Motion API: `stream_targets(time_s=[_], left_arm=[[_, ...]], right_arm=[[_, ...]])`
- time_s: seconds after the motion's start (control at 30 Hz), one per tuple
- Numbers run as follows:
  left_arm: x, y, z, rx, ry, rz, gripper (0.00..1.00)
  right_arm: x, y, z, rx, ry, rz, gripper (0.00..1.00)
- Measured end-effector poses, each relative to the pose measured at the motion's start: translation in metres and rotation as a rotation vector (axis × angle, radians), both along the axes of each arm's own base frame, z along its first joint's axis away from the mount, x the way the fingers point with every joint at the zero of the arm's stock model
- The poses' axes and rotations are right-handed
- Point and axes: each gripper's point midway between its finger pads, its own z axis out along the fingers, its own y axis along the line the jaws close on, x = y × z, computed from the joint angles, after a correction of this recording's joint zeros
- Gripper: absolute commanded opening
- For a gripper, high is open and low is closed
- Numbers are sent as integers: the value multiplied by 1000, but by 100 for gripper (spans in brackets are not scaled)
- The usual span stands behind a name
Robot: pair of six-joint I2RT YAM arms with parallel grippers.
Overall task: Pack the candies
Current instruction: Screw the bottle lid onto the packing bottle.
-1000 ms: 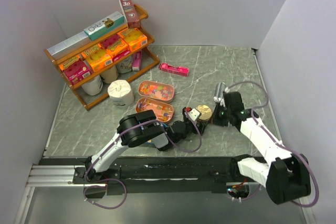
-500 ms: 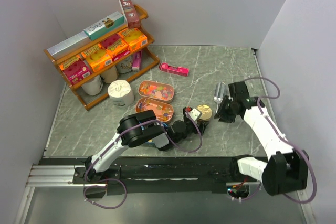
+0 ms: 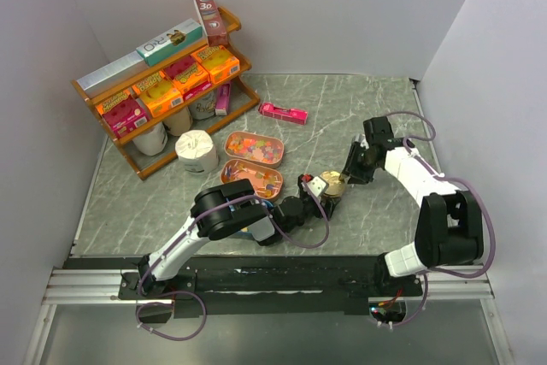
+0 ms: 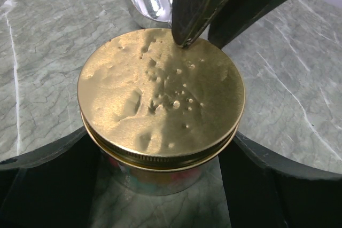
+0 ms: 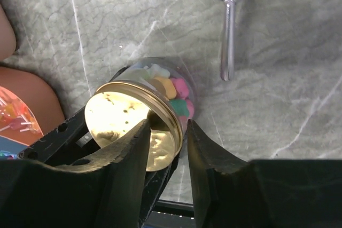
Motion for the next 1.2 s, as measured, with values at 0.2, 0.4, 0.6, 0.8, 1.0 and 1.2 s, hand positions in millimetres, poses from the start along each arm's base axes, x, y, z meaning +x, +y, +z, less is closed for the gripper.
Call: stream_targets(time_s=[0.2, 0.4, 0.6, 0.8, 1.0, 1.2], left_arm=[[0, -2, 0, 4, 2, -2, 43], [1, -3, 1, 5, 2, -2, 42], [3, -6, 0, 6, 1, 0, 42], [5, -10, 0, 8, 0, 1, 42], [6, -13, 0, 8, 1, -1, 42], [5, -11, -3, 17, 4, 0, 42]], right_arm=[[1, 4, -2, 24, -27, 26, 25], [-5, 2, -2, 43, -74, 19, 17], [-14, -1, -1, 44, -108, 12, 9], [-25, -1, 0, 53, -126, 9, 0], [-69, 13, -1, 77, -13, 29, 7], [-67, -5, 26, -10, -8, -83, 40]])
